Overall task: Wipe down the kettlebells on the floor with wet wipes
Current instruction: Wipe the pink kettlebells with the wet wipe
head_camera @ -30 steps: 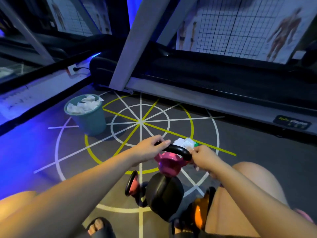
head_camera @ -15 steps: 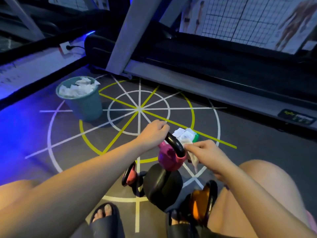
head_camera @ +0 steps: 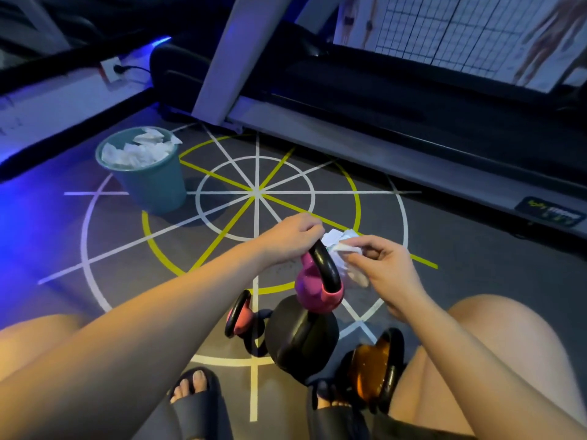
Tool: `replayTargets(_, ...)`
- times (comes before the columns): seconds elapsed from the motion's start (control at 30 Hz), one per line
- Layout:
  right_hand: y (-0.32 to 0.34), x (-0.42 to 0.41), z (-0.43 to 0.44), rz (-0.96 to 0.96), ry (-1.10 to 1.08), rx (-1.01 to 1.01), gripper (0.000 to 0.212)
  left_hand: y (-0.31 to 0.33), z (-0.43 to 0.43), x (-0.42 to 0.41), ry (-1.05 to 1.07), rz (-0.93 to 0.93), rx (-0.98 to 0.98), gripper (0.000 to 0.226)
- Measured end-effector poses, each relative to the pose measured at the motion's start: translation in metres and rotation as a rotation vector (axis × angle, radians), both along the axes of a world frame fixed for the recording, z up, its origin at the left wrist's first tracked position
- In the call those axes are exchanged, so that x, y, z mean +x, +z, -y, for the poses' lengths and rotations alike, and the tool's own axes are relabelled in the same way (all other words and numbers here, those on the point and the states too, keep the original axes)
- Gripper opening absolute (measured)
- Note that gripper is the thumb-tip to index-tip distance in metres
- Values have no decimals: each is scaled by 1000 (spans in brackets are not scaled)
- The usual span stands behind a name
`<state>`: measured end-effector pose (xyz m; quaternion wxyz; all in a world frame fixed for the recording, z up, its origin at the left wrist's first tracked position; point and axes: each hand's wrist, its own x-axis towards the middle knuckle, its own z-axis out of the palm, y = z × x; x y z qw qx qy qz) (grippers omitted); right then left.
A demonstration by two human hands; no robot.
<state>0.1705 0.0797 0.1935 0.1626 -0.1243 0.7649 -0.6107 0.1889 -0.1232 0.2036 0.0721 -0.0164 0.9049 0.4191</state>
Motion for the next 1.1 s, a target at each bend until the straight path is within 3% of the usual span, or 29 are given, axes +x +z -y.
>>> replayTargets(0.17,-2,5,3,81,315,249,4,-3,-2,-2,-37,3,2,33)
replayTargets(0.27,11,1,-5,174,546,291,17,-2,-2,-3,-66,20,19,30)
replayTargets(0.4,16,4,-11,142,674,432,30,-4,-5,-3,-69,-4,98,33)
replayTargets(0.57,12,3,-20,214,574,378,28,-13,-20,-1,31,68,384,35)
replayTargets(0.77,5,3,-30,457,369,102,24,-22,-41,-2,110,110,439,36)
replayTargets(0.9,10,16,-25,309,390,123,20,-16,-31,-6,148,223,499,38)
replayTargets(1.1,7,26,-22,13,648,505,30,-19,-18,1,136,255,553,36)
